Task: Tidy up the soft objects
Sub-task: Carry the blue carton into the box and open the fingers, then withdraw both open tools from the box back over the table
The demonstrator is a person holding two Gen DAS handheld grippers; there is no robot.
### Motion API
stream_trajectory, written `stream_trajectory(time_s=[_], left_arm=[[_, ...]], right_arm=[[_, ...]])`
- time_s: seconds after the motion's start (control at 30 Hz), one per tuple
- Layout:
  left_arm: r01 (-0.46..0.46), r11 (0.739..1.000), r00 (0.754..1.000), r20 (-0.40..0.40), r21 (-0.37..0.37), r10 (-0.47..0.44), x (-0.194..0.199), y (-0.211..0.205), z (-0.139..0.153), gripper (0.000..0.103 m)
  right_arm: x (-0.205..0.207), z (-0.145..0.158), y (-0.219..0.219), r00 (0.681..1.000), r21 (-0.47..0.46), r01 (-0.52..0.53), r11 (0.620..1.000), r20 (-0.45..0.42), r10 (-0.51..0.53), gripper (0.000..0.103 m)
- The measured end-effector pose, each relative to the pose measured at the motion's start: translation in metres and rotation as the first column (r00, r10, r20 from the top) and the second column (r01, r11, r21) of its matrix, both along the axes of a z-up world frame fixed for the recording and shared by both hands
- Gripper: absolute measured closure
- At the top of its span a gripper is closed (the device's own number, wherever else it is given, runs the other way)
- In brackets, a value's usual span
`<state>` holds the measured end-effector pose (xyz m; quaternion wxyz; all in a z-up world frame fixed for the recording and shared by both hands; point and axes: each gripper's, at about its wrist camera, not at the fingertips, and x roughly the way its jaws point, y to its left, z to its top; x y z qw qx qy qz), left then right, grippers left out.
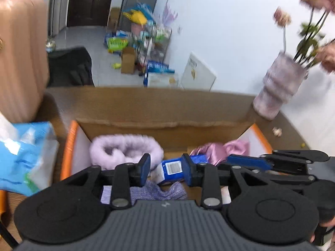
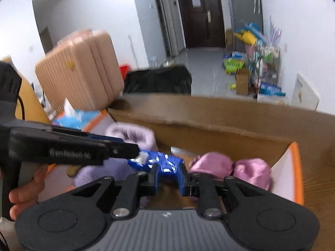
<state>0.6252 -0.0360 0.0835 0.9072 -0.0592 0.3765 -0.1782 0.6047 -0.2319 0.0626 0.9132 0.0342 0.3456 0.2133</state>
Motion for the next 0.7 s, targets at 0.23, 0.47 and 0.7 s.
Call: stream_trajectory(time_s=[0.23,0.47,0.7], left_arm=[[-0.010,0.999,0.985,0.172,0.053,0.000,-0.085,0.023,0.077,0.054],[-0.011,0.995,0.953,0.303,0.101,-0.021,-0.188,0.040,0.104,0.032],[-0.084,0.989,0.913,0.408,0.125,0.026,-0.265,0.053,0.105,0.021]], right_arm=[[-0.069,0.079,-0.035,0.989,0.031,0.041,0.999,0.138,-0.045,0.072],[-0.167,0.110,-0.061,0.977,0.037,0.036,0.999,0.211,-0.043,0.055],[-0.243,0.114,-0.078,0.957,0.063,0.082,0.995,0.273,-0.096,0.026]])
